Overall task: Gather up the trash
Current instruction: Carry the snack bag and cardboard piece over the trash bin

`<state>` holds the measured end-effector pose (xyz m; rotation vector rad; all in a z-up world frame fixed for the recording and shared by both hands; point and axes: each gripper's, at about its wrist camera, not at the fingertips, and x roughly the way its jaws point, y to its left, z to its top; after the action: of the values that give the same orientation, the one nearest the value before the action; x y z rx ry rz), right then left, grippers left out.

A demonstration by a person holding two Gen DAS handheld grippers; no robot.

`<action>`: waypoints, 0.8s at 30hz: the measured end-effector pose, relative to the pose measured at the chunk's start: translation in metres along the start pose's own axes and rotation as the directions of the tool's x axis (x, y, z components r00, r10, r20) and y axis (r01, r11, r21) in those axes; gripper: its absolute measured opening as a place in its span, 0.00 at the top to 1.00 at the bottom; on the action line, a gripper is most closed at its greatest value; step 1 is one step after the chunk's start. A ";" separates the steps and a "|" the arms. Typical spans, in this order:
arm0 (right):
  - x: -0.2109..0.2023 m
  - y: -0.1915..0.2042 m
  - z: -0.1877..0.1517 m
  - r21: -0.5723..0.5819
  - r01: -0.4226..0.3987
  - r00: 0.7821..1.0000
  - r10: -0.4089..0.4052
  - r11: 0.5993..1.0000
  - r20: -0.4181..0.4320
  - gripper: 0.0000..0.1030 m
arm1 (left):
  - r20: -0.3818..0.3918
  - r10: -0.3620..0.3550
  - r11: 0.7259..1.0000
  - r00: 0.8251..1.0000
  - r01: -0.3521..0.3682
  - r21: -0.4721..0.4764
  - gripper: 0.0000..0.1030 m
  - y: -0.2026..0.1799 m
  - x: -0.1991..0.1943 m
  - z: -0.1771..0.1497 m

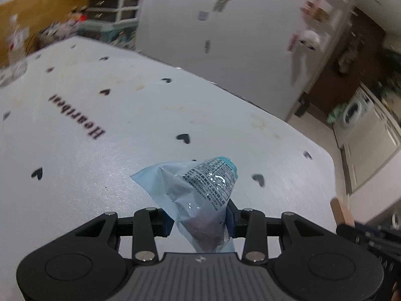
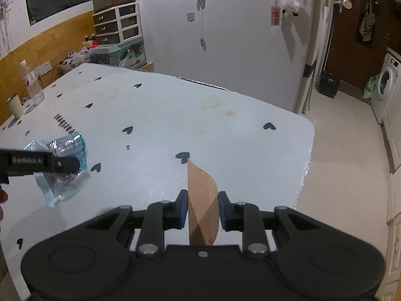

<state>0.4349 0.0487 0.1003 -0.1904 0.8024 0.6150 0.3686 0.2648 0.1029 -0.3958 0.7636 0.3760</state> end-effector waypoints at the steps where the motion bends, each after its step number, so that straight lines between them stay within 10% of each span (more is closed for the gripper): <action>1: -0.005 -0.001 -0.002 0.007 0.004 1.000 -0.004 1.000 0.003 0.75 | 0.000 0.006 1.000 1.000 -0.006 0.028 0.61 -0.005 -0.003 -0.002; 24: -0.107 -0.119 -0.097 0.238 0.155 0.988 -0.154 0.959 -0.022 0.75 | -0.072 -0.154 0.918 0.985 0.169 0.358 0.61 -0.177 -0.036 -0.082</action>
<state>0.3881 -0.1324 0.1029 -0.0323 0.8491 0.3666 0.3790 0.0666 0.1120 -0.1164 0.8171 0.0657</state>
